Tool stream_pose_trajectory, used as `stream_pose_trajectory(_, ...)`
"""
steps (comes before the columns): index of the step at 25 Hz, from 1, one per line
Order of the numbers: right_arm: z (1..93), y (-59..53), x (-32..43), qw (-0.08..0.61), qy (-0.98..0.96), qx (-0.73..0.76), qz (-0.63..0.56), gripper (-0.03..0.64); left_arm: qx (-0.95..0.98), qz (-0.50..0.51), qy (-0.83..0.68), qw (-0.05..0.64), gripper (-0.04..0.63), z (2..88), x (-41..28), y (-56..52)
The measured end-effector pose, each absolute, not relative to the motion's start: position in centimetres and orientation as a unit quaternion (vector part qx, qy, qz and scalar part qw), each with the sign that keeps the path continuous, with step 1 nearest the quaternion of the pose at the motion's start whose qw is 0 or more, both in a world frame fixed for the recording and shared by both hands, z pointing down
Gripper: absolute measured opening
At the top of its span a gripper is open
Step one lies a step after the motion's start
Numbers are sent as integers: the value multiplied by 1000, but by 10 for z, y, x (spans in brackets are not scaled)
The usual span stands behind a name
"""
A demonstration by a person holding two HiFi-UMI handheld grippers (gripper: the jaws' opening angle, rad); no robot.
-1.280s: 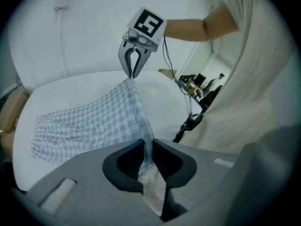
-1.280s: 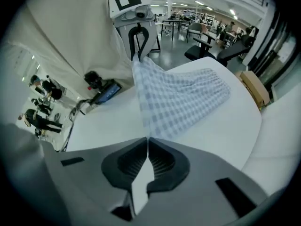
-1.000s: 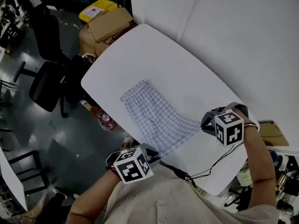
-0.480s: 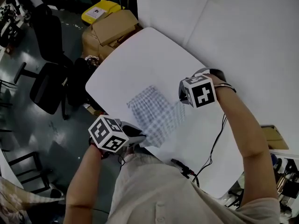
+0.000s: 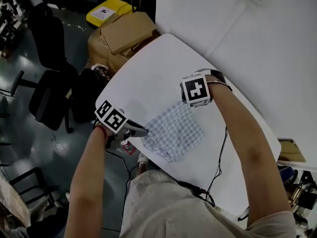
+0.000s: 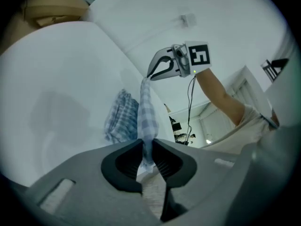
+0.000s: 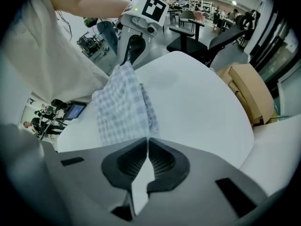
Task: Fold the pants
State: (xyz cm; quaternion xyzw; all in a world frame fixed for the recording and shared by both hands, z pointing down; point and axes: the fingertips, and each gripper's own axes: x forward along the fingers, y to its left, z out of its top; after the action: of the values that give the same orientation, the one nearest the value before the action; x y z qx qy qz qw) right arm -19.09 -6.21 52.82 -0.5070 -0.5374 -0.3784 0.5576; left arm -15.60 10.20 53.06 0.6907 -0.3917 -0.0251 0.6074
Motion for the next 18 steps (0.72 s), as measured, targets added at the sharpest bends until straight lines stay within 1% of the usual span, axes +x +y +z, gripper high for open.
stream_pose_trajectory(6, 573, -63, -214, 579, -552, -492, -344, 26, 665, -82, -384, 635, 69, 573, -189, 102)
stream_pose_trajectory(8, 585, -65, -220, 581, -557, -488, -337, 25, 656, -91, -395, 637, 109, 583, -201, 102)
stream_pose_trajectory(9, 590, -65, -222, 582, -560, -486, -333, 25, 650, -100, -403, 637, 152, 586, -209, 103)
stream_pose_trajectory(10, 595, -64, -224, 583, -563, -485, -328, 26, 643, -112, -411, 637, 170, 588, -216, 104)
stream_pose_trajectory(12, 602, -61, -226, 581, -573, -482, -320, 26, 629, -129, -430, 635, 176, 590, -230, 108)
stream_pose_trajectory(15, 608, -65, -236, 580, -605, -447, -311, 37, 626, -109, -460, 620, 176, 588, -237, 112)
stream_pose_trajectory(18, 602, -73, -260, 562, -683, -382, -270, 99, 630, -49, -512, 582, 175, 582, -234, 119)
